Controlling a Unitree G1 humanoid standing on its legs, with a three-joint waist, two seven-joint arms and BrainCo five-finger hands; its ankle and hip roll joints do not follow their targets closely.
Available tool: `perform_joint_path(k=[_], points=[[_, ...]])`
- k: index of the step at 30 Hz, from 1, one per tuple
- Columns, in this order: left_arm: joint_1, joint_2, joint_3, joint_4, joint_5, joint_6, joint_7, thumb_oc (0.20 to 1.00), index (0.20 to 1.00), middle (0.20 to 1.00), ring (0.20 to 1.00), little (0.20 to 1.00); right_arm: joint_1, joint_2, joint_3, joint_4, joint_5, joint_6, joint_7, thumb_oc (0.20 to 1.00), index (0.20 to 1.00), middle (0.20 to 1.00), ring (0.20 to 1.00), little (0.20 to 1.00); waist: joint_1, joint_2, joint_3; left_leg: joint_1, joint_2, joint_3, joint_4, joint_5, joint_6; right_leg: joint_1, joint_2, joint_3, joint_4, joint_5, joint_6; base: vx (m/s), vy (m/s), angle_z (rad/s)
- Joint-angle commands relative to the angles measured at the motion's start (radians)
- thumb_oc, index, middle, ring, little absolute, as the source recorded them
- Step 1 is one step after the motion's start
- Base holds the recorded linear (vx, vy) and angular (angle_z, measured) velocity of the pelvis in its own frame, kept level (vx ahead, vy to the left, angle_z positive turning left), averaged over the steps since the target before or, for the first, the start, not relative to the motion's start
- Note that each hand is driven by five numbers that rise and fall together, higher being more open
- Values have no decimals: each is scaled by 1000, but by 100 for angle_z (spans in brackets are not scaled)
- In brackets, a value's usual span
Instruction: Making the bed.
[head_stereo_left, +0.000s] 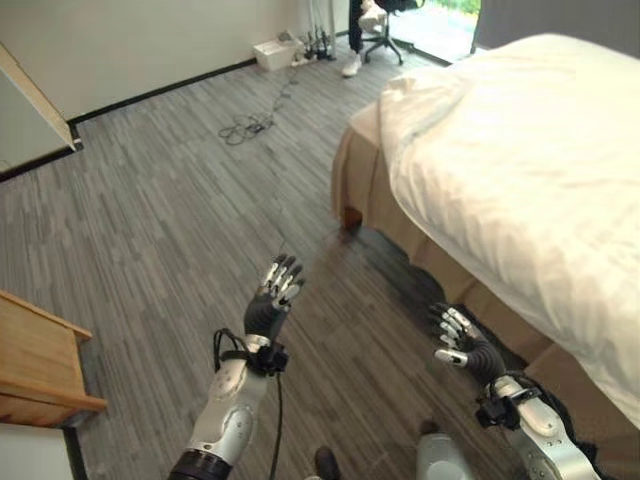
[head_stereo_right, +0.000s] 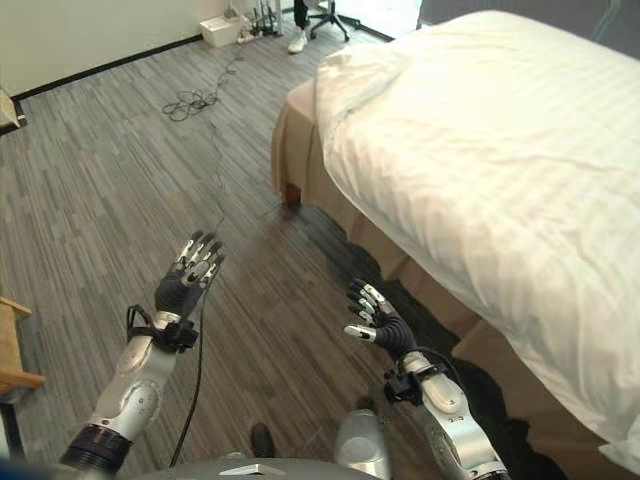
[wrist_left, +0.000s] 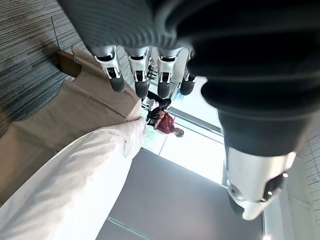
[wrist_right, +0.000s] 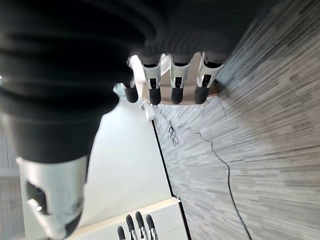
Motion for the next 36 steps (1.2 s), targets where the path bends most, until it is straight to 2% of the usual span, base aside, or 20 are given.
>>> perform_joint_path(k=[1, 7, 18, 21, 23, 24, 26, 28, 29, 30, 31, 33, 34, 35, 36], points=[[-66, -1, -16, -27, 99, -49, -20, 1000, 1000, 1000, 1000, 1000, -36, -25, -34, -41, 34, -57, -5, 1000, 1000, 1000, 1000, 1000, -10, 40, -15, 35, 1, -12, 31, -41, -3, 15, 18, -14, -7, 59, 20, 20, -2, 45], [-32, -4, -15, -25, 70, -24, -44, 1000, 1000, 1000, 1000, 1000, -26, -43, -70, -33, 2, -63, -14, 1000, 1000, 1000, 1000, 1000, 1, 31, -54, 62, 6, -6, 21, -54, -7, 88, 17, -24, -87, 61, 12, 104, -39, 1], [-26, 7, -6, -65, 82, -26, -38, 1000, 1000, 1000, 1000, 1000, -35, -35, -51, -27, 35, -51, 2, 1000, 1000, 1000, 1000, 1000, 16, 24, -63, 77, 16, 5, 24, -70, -11, 113, 10, -36, -103, 53, 14, 65, -11, -4], [-49, 35, -18, -84, 115, -29, -39, 1000, 1000, 1000, 1000, 1000, -79, -37, -29, -21, 29, -52, 3, 1000, 1000, 1000, 1000, 1000, 27, 25, -56, 82, 10, 5, 28, -81, 3, 83, 8, -29, -11, 40, 28, 40, 39, -8], [-75, 37, -31, -90, 138, -33, -20, 1000, 1000, 1000, 1000, 1000, -108, -32, -15, -18, 13, -55, -1, 1000, 1000, 1000, 1000, 1000, 36, 23, -38, 90, -1, -7, 33, -95, 25, -2, 5, -15, 181, 80, 60, 17, 67, -23], [-92, 26, -50, -93, 134, -34, -2, 1000, 1000, 1000, 1000, 1000, -133, -23, -3, -23, 8, -61, -16, 1000, 1000, 1000, 1000, 1000, 34, 33, -13, 106, 1, -24, 32, -102, 43, -73, 10, -1, 374, 145, 80, 33, 75, -20], [-97, 27, -60, -94, 142, -29, -2, 1000, 1000, 1000, 1000, 1000, -137, -21, -10, -28, 3, -65, -25, 1000, 1000, 1000, 1000, 1000, 29, 35, -5, 117, 0, -39, 30, -109, 44, -106, 14, 14, 418, 142, 78, 125, 13, -7], [-98, 22, -61, -90, 151, -31, -2, 1000, 1000, 1000, 1000, 1000, -139, -12, -21, -23, 5, -68, -35, 1000, 1000, 1000, 1000, 1000, 14, 40, -7, 146, 4, -62, 23, -122, 33, -141, 5, 15, 357, 115, 64, 311, -59, 26], [-109, 15, -64, -83, 135, -34, -5, 1000, 1000, 1000, 1000, 1000, -143, -11, -27, -17, 22, -71, -36, 1000, 1000, 1000, 1000, 1000, -2, 43, -13, 168, 6, -77, 18, -128, 17, -146, -2, 5, 214, 99, 52, 369, -98, 33], [-109, 13, -69, -83, 123, -33, -10, 1000, 1000, 1000, 1000, 1000, -140, -11, -30, -14, 27, -69, -39, 1000, 1000, 1000, 1000, 1000, -7, 43, -17, 176, 3, -87, 14, -140, 8, -140, -13, -1, 151, 96, 49, 516, -203, 85], [-133, 21, -74, -72, 123, -37, -12, 1000, 1000, 1000, 1000, 1000, -138, -18, -35, 0, 22, -70, -40, 1000, 1000, 1000, 1000, 1000, -23, 43, -22, 210, 20, -106, 14, -155, -15, -135, -21, -20, -17, 115, 46, 352, -150, 94], [-145, 29, -78, -78, 140, -49, 3, 1000, 1000, 1000, 1000, 1000, -136, -24, -32, 8, 0, -67, -50, 1000, 1000, 1000, 1000, 1000, -28, 49, -23, 229, 45, -121, 15, -157, -23, -134, -17, -18, -31, 119, 50, 349, -214, 80], [-141, 28, -75, -93, 88, -29, -32, 1000, 1000, 1000, 1000, 1000, -105, -29, -51, -20, 17, -66, -39, 1000, 1000, 1000, 1000, 1000, -24, 34, -42, 227, 81, -133, 69, -152, -43, -121, 10, -5, 46, 76, 33, 317, -234, 45], [-141, 27, -75, -93, 87, -29, -33, 1000, 1000, 1000, 1000, 1000, -105, -29, -51, -20, 17, -65, -39, 1000, 1000, 1000, 1000, 1000, -23, 35, -41, 228, 81, -133, 71, -154, -43, -121, 11, -5, 47, 74, 33, 425, -334, 25], [-153, 7, -86, -71, 77, -32, -37, 1000, 1000, 1000, 1000, 1000, -105, -40, -55, -12, 29, -70, -46, 1000, 1000, 1000, 1000, 1000, -29, 39, -53, 180, 125, -141, 229, -78, -71, -71, 55, -6, 41, 60, -7, 339, -304, 4]])
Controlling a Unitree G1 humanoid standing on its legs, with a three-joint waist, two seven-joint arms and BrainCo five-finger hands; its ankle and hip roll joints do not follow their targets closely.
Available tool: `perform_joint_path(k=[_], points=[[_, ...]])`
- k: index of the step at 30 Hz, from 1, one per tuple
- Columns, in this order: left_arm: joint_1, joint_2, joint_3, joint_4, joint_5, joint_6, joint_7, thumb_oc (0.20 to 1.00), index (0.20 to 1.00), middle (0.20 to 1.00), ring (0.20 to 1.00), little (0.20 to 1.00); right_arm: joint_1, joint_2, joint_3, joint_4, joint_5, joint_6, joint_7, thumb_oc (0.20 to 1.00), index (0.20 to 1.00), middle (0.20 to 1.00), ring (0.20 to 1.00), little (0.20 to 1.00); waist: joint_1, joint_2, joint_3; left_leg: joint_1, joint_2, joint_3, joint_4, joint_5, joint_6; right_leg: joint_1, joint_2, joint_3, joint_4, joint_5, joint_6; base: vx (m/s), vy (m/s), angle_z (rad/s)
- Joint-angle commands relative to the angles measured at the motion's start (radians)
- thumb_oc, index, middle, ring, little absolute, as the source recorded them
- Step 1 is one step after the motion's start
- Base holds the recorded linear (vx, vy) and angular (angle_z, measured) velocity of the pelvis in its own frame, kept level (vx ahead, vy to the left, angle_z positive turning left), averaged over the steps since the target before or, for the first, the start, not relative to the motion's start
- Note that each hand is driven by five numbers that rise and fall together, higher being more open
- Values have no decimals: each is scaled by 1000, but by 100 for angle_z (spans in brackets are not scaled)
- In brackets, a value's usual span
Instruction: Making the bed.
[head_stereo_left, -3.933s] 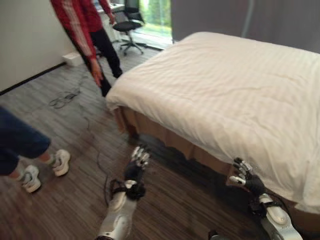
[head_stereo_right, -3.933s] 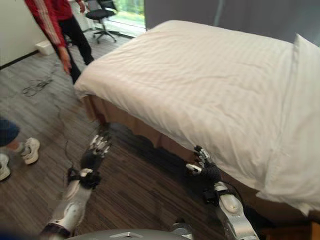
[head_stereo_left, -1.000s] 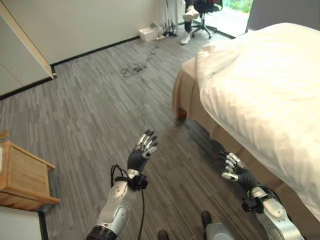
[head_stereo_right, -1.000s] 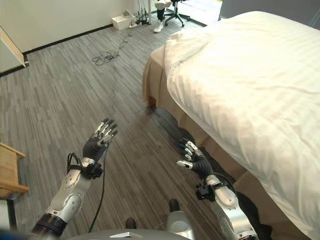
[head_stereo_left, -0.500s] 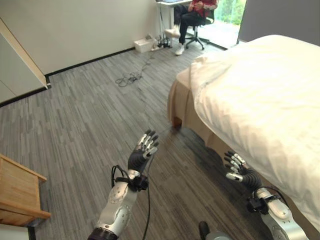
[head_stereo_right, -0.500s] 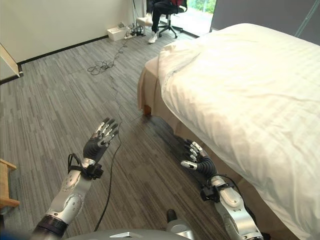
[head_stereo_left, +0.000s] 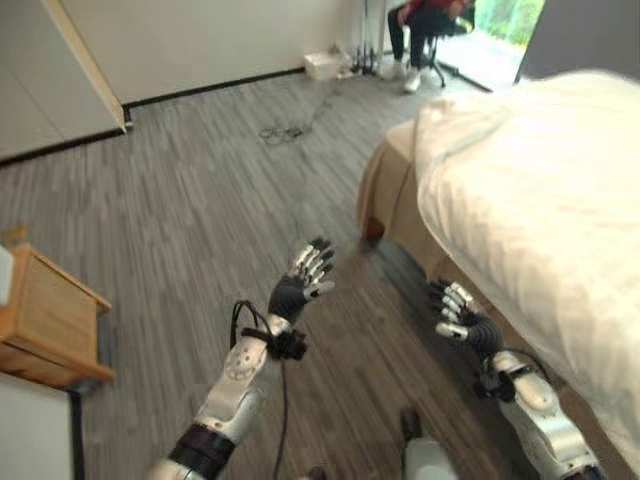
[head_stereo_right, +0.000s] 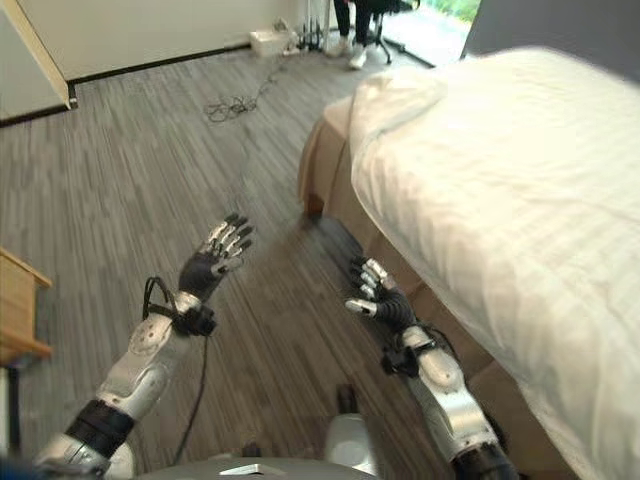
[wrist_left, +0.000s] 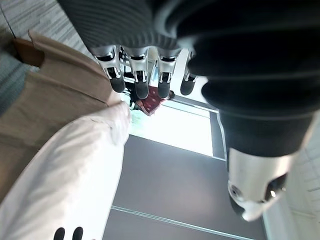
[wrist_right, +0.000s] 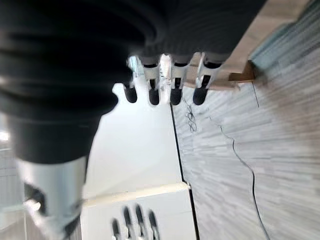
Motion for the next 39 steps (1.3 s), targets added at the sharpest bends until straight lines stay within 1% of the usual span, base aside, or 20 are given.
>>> perform_joint_path(k=[1, 2, 3, 6, 7, 9, 11, 12, 15, 17, 21, 24, 26, 27, 29, 31, 32, 34, 36, 39], points=[[-50, -14, 18, -34, -21, -49, -24, 1000, 1000, 1000, 1000, 1000, -47, -25, -25, -48, 39, -75, -11, 1000, 1000, 1000, 1000, 1000, -9, 15, -47, 184, 128, -38, 60, 244, -59, -18, 93, -20, -5, 58, -76, 333, -306, 3], [-50, -14, 18, -34, -21, -49, -24, 1000, 1000, 1000, 1000, 1000, -47, -25, -25, -48, 39, -75, -11, 1000, 1000, 1000, 1000, 1000, -12, 13, -51, 176, 126, -41, 61, 247, -59, -22, 90, -21, -7, 61, -76, 341, -440, 4], [-67, -14, 20, -29, -22, -41, -14, 1000, 1000, 1000, 1000, 1000, -38, -34, -36, -45, 53, -80, -25, 1000, 1000, 1000, 1000, 1000, 1, -22, -38, 57, 148, -18, 351, 325, -36, 64, 104, -19, -51, 43, -139, 220, -311, 16], [-69, -18, 18, -28, -21, -42, -3, 1000, 1000, 1000, 1000, 1000, -24, -48, -47, -54, 43, -80, -37, 1000, 1000, 1000, 1000, 1000, 21, -28, -17, -36, 135, -25, 478, 312, -24, 129, 119, -7, -83, 23, -163, 336, -282, 0], [-92, -33, 13, -8, -33, -45, -7, 1000, 1000, 1000, 1000, 1000, -27, -68, -59, -57, 21, -82, -46, 1000, 1000, 1000, 1000, 1000, 29, -28, -3, -108, 103, 0, 412, 274, -27, 181, 122, 14, -110, 19, -154, 296, -79, -36], [-96, -38, 6, -3, -43, -45, -12, 1000, 1000, 1000, 1000, 1000, -22, -66, -64, -59, 25, -82, -45, 1000, 1000, 1000, 1000, 1000, 33, -32, -7, -133, 93, 8, 391, 273, -31, 195, 116, 20, -119, 16, -152, 253, -48, -10], [-101, -41, -3, 11, -60, -43, -26, 1000, 1000, 1000, 1000, 1000, -14, -66, -78, -53, 29, -86, -42, 1000, 1000, 1000, 1000, 1000, 37, -19, -15, -156, 75, 37, 225, 271, -28, 214, 125, 25, -124, -1, -145, 343, 35, -10], [-96, -46, -11, 23, -53, -47, -29, 1000, 1000, 1000, 1000, 1000, -1, -61, -78, -48, 11, -87, -34, 1000, 1000, 1000, 1000, 1000, 49, -3, -14, -148, 24, 40, 17, 274, -16, 250, 137, 43, -125, -28, -134, 467, 80, -15], [-98, -49, -6, 20, -40, -59, -26, 1000, 1000, 1000, 1000, 1000, -2, -53, -62, -45, 0, -86, -25, 1000, 1000, 1000, 1000, 1000, 56, 23, -21, -143, -26, 19, -157, 342, -23, 298, 173, 77, -138, -51, -132, 343, 44, -45], [-111, -52, -10, 10, -39, -61, -22, 1000, 1000, 1000, 1000, 1000, -3, -50, -57, -49, 6, -84, -18, 1000, 1000, 1000, 1000, 1000, 53, 24, -22, -143, -30, 32, -172, 358, -27, 314, 175, 84, -144, -58, -134, 263, 18, -52], [-205, -55, -6, -23, -31, -104, 36, 1000, 1000, 1000, 1000, 1000, -2, -39, -32, -58, 2, -82, -16, 1000, 1000, 1000, 1000, 1000, 33, 18, -47, -106, -34, 73, -198, 332, -1, 330, 170, 134, -142, -78, -131, 308, 59, -59], [-290, -76, -3, 1, -33, -142, 106, 1000, 1000, 1000, 1000, 1000, -5, -22, -22, -69, 18, -90, -31, 1000, 1000, 1000, 1000, 1000, -7, 9, -67, -61, -38, 158, -233, 299, 18, 318, 144, 152, -118, -86, -108, 246, 87, -44], [-290, -76, -3, 1, -33, -142, 106, 1000, 1000, 1000, 1000, 1000, -6, -22, -22, -69, 18, -90, -31, 1000, 1000, 1000, 1000, 1000, -3, 12, -69, -65, -34, 161, -234, 302, 17, 312, 147, 155, -117, -82, -109, 116, 45, -36], [-317, -55, 12, 2, 20, -149, 150, 1000, 1000, 1000, 1000, 1000, -27, -13, -3, -66, 7, -93, -39, 1000, 1000, 1000, 1000, 1000, -11, 5, -62, -32, -26, 219, -259, 279, 34, 223, 155, 160, 68, -50, -52, 202, 83, -54], [-320, -54, 12, 14, 22, -149, 153, 1000, 1000, 1000, 1000, 1000, -29, -10, -2, -61, 5, -94, -37, 1000, 1000, 1000, 1000, 1000, -35, -4, -27, 18, -26, 239, -274, 263, 48, 134, 151, 132, 238, 18, 6, 162, 68, -71], [-315, -55, 15, 6, 30, -148, 160, 1000, 1000, 1000, 1000, 1000, -25, -6, -2, -61, 6, -94, -33, 1000, 1000, 1000, 1000, 1000, -42, 2, -18, 39, -16, 248, -281, 258, 50, 99, 143, 110, 287, 42, 16, 113, 41, -40], [-299, -57, 13, 0, 44, -140, 152, 1000, 1000, 1000, 1000, 1000, 0, 3, -12, -56, 6, -91, -24, 1000, 1000, 1000, 1000, 1000, -59, 8, -3, 78, -8, 234, -293, 244, 49, 34, 151, 97, 326, 36, -1, 159, 54, -12], [-293, -54, 12, 5, 49, -138, 149, 1000, 1000, 1000, 1000, 1000, 5, 5, -13, -53, 10, -89, -23, 1000, 1000, 1000, 1000, 1000, -65, 10, 0, 91, -9, 232, -298, 241, 48, 12, 129, 75, 310, 32, -14, 156, 26, 6], [-275, -55, 2, 0, 41, -126, 128, 1000, 1000, 1000, 1000, 1000, 22, 12, -20, -46, 30, -84, -12, 1000, 1000, 1000, 1000, 1000, -77, 16, -1, 118, -15, 212, -312, 222, 35, -22, 73, 31, 162, 27, -30, 267, -38, 39], [-255, -55, -5, -3, 30, -117, 102, 1000, 1000, 1000, 1000, 1000, 29, 12, -20, -42, 33, -80, -4, 1000, 1000, 1000, 1000, 1000, -86, 6, -4, 138, -29, 184, -317, 205, 29, -14, 69, 50, 43, 51, -21, 174, -60, 17]])
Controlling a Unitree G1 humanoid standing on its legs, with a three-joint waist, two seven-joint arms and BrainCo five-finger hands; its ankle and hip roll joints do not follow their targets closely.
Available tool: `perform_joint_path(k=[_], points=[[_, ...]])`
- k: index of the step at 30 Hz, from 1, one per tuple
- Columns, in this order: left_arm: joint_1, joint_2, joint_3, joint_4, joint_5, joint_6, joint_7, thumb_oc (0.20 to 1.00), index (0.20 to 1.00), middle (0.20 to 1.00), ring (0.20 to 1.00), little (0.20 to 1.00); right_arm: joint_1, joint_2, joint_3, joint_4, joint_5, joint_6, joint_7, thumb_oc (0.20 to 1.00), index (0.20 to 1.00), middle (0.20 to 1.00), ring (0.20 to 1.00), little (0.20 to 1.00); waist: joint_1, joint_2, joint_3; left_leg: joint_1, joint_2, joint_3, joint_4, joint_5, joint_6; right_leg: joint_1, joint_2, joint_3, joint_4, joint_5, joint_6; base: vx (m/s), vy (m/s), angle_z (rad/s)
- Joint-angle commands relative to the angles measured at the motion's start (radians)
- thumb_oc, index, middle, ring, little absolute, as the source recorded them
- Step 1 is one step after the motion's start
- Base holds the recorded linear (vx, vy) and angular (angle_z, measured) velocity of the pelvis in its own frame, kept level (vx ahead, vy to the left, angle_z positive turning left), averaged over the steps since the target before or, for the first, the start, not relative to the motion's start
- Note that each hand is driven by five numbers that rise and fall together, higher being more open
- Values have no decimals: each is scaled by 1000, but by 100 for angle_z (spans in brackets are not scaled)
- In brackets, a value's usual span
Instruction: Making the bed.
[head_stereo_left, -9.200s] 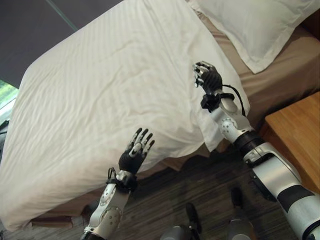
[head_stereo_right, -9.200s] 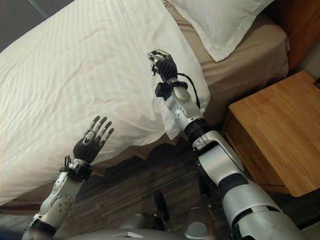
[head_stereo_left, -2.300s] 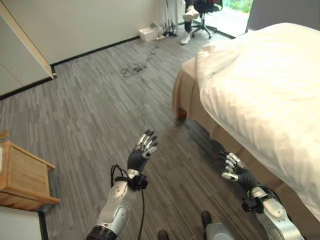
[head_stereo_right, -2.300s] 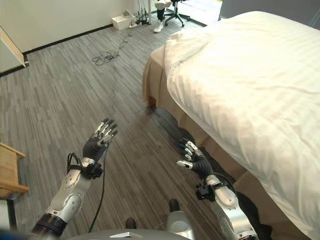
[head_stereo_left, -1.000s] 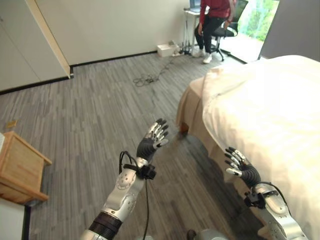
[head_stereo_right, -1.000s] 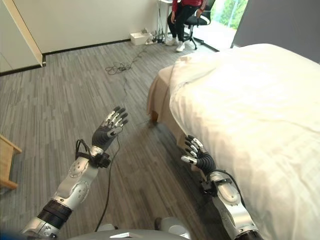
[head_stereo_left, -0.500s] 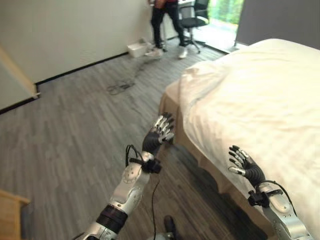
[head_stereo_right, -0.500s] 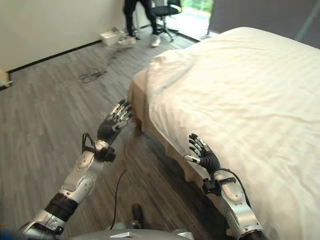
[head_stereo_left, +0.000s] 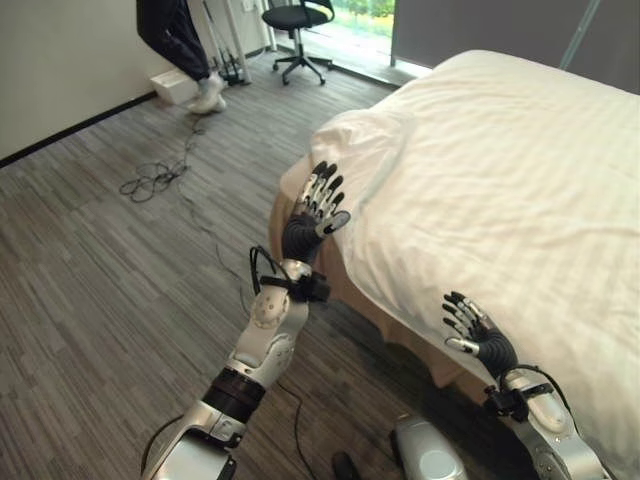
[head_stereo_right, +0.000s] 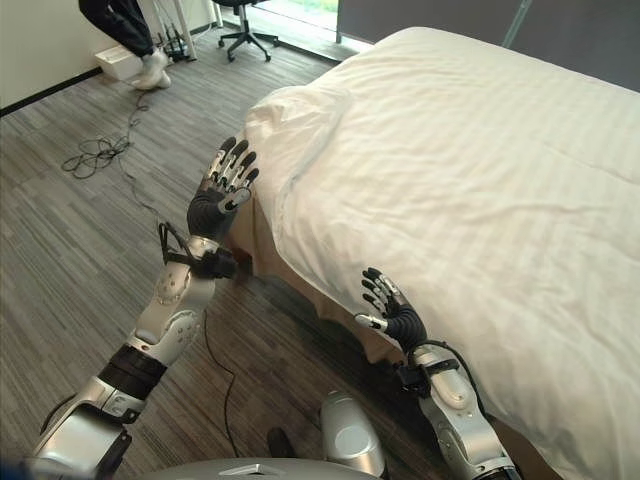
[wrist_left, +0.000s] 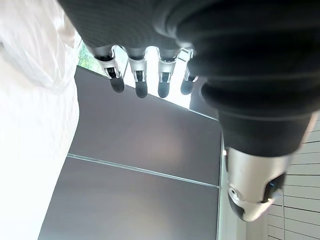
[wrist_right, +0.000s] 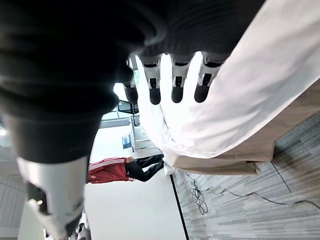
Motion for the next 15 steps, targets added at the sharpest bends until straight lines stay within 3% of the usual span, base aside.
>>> perform_joint_path(k=[1, 4, 9, 10, 15], points=[[33, 4, 12, -16, 14, -26, -53, 1000, 1000, 1000, 1000, 1000, -20, 18, -28, -5, 22, -45, 19, 1000, 1000, 1000, 1000, 1000, -11, -13, -49, 13, 67, 37, 22, -15, -69, 100, 15, 16, -153, 233, 27, 108, -103, 26], [101, 11, 16, -47, -7, -13, -88, 1000, 1000, 1000, 1000, 1000, -39, 0, -10, -20, 19, -39, 32, 1000, 1000, 1000, 1000, 1000, 35, -30, -76, 10, 69, 25, 40, -25, -72, 174, 13, 17, -231, 237, 25, 106, -104, 43], [163, 18, 35, -63, -46, 10, -113, 1000, 1000, 1000, 1000, 1000, -49, -25, -24, -30, 0, -39, 28, 1000, 1000, 1000, 1000, 1000, 50, -20, -96, 7, 81, 20, 53, -32, -80, 230, 23, -8, -277, 224, 12, 80, -77, 11], [451, 39, 287, -12, -54, 59, -127, 1000, 1000, 1000, 1000, 1000, 13, -39, -228, -51, -16, -23, 22, 1000, 1000, 1000, 1000, 1000, 154, -21, -80, -52, 118, -127, 68, -5, -98, 266, 13, -49, -294, 172, 5, 31, -33, 12], [454, 42, 272, -22, -63, 62, -124, 1000, 1000, 1000, 1000, 1000, -8, -39, -220, -44, 6, -22, 11, 1000, 1000, 1000, 1000, 1000, 157, -18, -84, -53, 125, -142, 65, 5, -105, 282, 21, -60, -300, 165, -8, -30, -52, 11]])
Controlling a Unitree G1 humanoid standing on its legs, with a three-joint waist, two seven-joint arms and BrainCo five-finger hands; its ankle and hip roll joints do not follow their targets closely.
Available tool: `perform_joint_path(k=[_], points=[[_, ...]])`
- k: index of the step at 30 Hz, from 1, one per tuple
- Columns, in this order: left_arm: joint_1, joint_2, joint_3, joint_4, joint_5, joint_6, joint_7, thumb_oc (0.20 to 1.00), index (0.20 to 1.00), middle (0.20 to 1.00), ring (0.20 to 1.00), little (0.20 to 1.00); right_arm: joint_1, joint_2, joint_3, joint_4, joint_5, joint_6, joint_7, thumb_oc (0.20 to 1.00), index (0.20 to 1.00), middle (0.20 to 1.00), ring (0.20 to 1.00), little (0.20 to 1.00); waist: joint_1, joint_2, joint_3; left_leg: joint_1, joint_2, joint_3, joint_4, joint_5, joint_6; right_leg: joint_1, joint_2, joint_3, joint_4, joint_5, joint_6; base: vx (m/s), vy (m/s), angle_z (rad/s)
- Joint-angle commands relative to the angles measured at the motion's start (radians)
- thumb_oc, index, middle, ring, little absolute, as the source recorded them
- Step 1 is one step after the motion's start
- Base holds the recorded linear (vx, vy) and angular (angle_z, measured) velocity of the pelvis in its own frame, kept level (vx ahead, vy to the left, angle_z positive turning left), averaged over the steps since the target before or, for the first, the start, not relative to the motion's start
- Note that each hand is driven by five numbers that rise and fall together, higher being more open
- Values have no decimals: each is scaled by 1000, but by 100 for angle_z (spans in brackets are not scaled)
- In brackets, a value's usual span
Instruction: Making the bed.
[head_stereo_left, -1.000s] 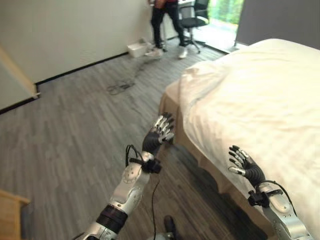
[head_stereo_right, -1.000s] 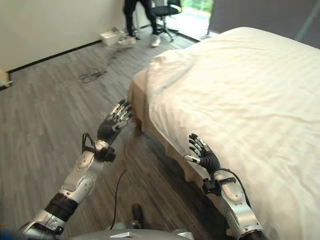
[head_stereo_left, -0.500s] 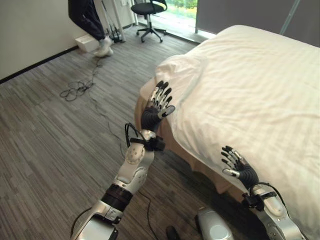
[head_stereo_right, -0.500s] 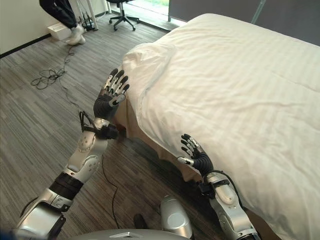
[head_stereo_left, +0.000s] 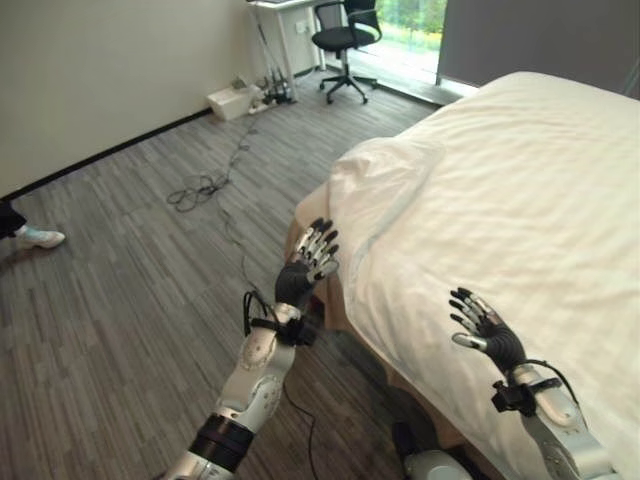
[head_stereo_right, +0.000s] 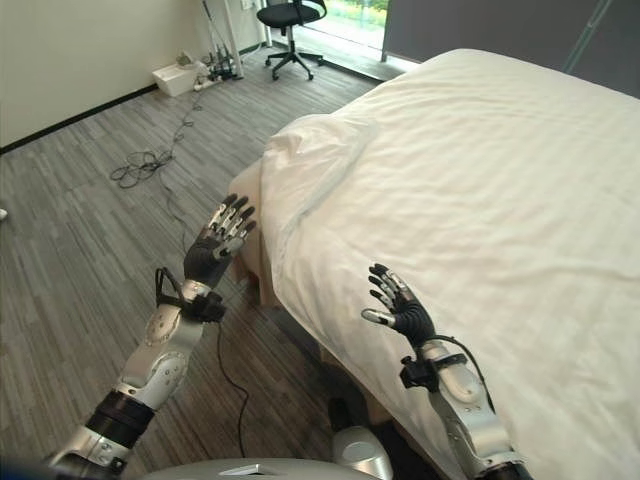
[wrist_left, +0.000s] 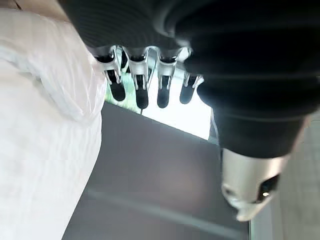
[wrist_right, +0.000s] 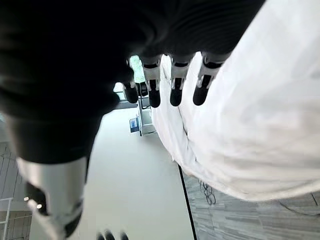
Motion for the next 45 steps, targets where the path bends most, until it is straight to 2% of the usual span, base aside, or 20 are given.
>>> perform_joint_path(k=[1, 7, 8, 9, 11, 13, 18, 20, 21, 23, 24, 25, 26, 28, 30, 31, 32, 35, 38, 45], points=[[64, 99, 46, 1, -34, -25, -3, 1000, 1000, 1000, 1000, 1000, -41, -11, -39, -26, -1, -38, -6, 1000, 1000, 1000, 1000, 1000, 76, -65, -29, -121, -6, -100, 56, 71, 10, 73, -71, 4, 96, -166, 66, -51, -69, 11], [39, 105, 54, 5, -21, -38, 22, 1000, 1000, 1000, 1000, 1000, -66, -7, -22, -10, 12, -46, -25, 1000, 1000, 1000, 1000, 1000, 95, -71, 2, -176, 2, -122, 137, 70, -10, 72, -78, -40, 116, -179, 51, -82, -47, 36], [27, 101, 60, -4, -36, -45, 13, 1000, 1000, 1000, 1000, 1000, -54, -9, -33, 1, 24, -51, -21, 1000, 1000, 1000, 1000, 1000, 105, -70, 35, -242, 13, -126, 226, 107, -44, 75, -93, -77, 128, -186, 44, -171, 123, 56], [16, 96, 73, -18, -51, -57, 20, 1000, 1000, 1000, 1000, 1000, -52, -20, -35, 13, 33, -56, -16, 1000, 1000, 1000, 1000, 1000, 101, -75, 58, -294, 77, -94, 264, 149, -68, 72, -123, -107, 144, -190, 47, -173, 123, 76], [16, 96, 73, -18, -51, -57, 20, 1000, 1000, 1000, 1000, 1000, -53, -20, -34, 14, 33, -56, -16, 1000, 1000, 1000, 1000, 1000, 98, -74, 54, -300, 77, -97, 264, 151, -68, 68, -123, -109, 144, -189, 47, -46, 120, 101], [37, 102, 101, -26, -46, -59, 16, 1000, 1000, 1000, 1000, 1000, -35, -41, -40, 14, 43, -45, -4, 1000, 1000, 1000, 1000, 1000, 93, -68, 41, -240, 220, -75, 189, 184, -85, 65, -178, -113, 155, -190, 84, 68, 383, 59], [21, 132, 94, -19, -30, -65, 27, 1000, 1000, 1000, 1000, 1000, -33, -46, -4, 36, 64, -31, 15, 1000, 1000, 1000, 1000, 1000, 102, -38, 26, -221, 322, -118, 125, 274, -139, 81, -264, -109, 154, -179, 134, 94, 371, -8], [-8, 165, 61, -16, -25, -61, 7, 1000, 1000, 1000, 1000, 1000, -15, -29, 10, 19, 55, -18, 26, 1000, 1000, 1000, 1000, 1000, 91, -23, 3, -204, 281, -60, 84, 197, -139, 101, -337, -122, 148, -124, 180, 168, 543, 18], [-8, 166, 60, -16, -26, -61, 7, 1000, 1000, 1000, 1000, 1000, -14, -28, 9, 18, 55, -18, 26, 1000, 1000, 1000, 1000, 1000, 94, -26, 3, -201, 277, -56, 80, 197, -138, 101, -340, -119, 147, -123, 181, 168, 517, 46], [-29, 182, 20, 15, 4, -59, 0, 1000, 1000, 1000, 1000, 1000, -22, -19, 27, 46, 13, -8, 21, 1000, 1000, 1000, 1000, 1000, 89, -50, 10, -206, 197, -33, 111, 127, -98, 58, -424, -94, 200, 72, 187, 91, 344, 40], [-29, 182, 20, 16, 4, -59, 0, 1000, 1000, 1000, 1000, 1000, -22, -19, 27, 46, 13, -8, 21, 1000, 1000, 1000, 1000, 1000, 89, -51, 10, -207, 197, -33, 112, 127, -98, 57, -424, -94, 200, 72, 187, 95, 483, 25], [-28, 195, 12, 14, 7, -49, 20, 1000, 1000, 1000, 1000, 1000, -62, 24, 75, 53, 43, 0, 8, 1000, 1000, 1000, 1000, 1000, 89, -43, 21, -200, 157, 1, 117, 98, -60, 1, -444, -74, 272, 151, 169, 58, 529, -8], [-24, 199, 10, 6, -5, -48, 16, 1000, 1000, 1000, 1000, 1000, -67, 39, 97, 49, 72, 0, 27, 1000, 1000, 1000, 1000, 1000, 80, -23, 36, -199, 143, 0, 116, 102, -39, -34, -412, -33, 379, 130, 155, 121, 734, -27], [-28, 204, -15, 26, -5, -39, -15, 1000, 1000, 1000, 1000, 1000, -66, 22, 130, 59, 21, 8, 55, 1000, 1000, 1000, 1000, 1000, 45, 2, 45, -182, 112, -39, 85, 107, -11, -110, -210, 91, 535, 16, 131, 152, 555, -18], [-42, 170, -39, 49, 13, -43, -8, 1000, 1000, 1000, 1000, 1000, -36, 12, 134, 33, 54, -3, 70, 1000, 1000, 1000, 1000, 1000, 15, 5, 56, -152, 60, -52, 55, 104, 13, -170, -52, 26, 569, -136, 92, 180, 535, 34], [-47, 160, -46, 57, 13, -41, -7, 1000, 1000, 1000, 1000, 1000, -26, 9, 131, 38, 65, 1, 75, 1000, 1000, 1000, 1000, 1000, 10, -2, 50, -144, 37, -53, 50, 95, 17, -170, -23, 0, 519, -167, 77, 134, 329, 40], [-47, 160, -46, 58, 14, -42, -7, 1000, 1000, 1000, 1000, 1000, -25, 8, 131, 38, 66, 1, 76, 1000, 1000, 1000, 1000, 1000, 7, -2, 53, -139, 38, -56, 49, 93, 17, -165, -23, -3, 519, -171, 76, 124, 119, 58], [-49, 151, -49, 60, 21, -41, -5, 1000, 1000, 1000, 1000, 1000, -13, 7, 119, 58, 74, 6, 72, 1000, 1000, 1000, 1000, 1000, 12, -31, 34, -111, -11, -67, 41, 64, 20, -120, -31, -62, 287, -145, 61, 164, 59, 66], [-9, 150, -27, 45, 30, -36, -16, 1000, 1000, 1000, 1000, 1000, -20, -8, 112, 69, 50, 14, 80, 1000, 1000, 1000, 1000, 1000, 49, -57, 9, -104, -24, -64, 59, 53, 24, -37, -57, -66, 208, -129, 68, 106, 12, 2], [52, 143, 4, 26, 5, -20, -20, 1000, 1000, 1000, 1000, 1000, -36, -12, 112, 84, 41, 22, 72, 1000, 1000, 1000, 1000, 1000, 70, -58, -13, -66, -31, -46, 37, 38, 32, 25, -73, -74, 151, -123, 73, 107, 17, -7]])
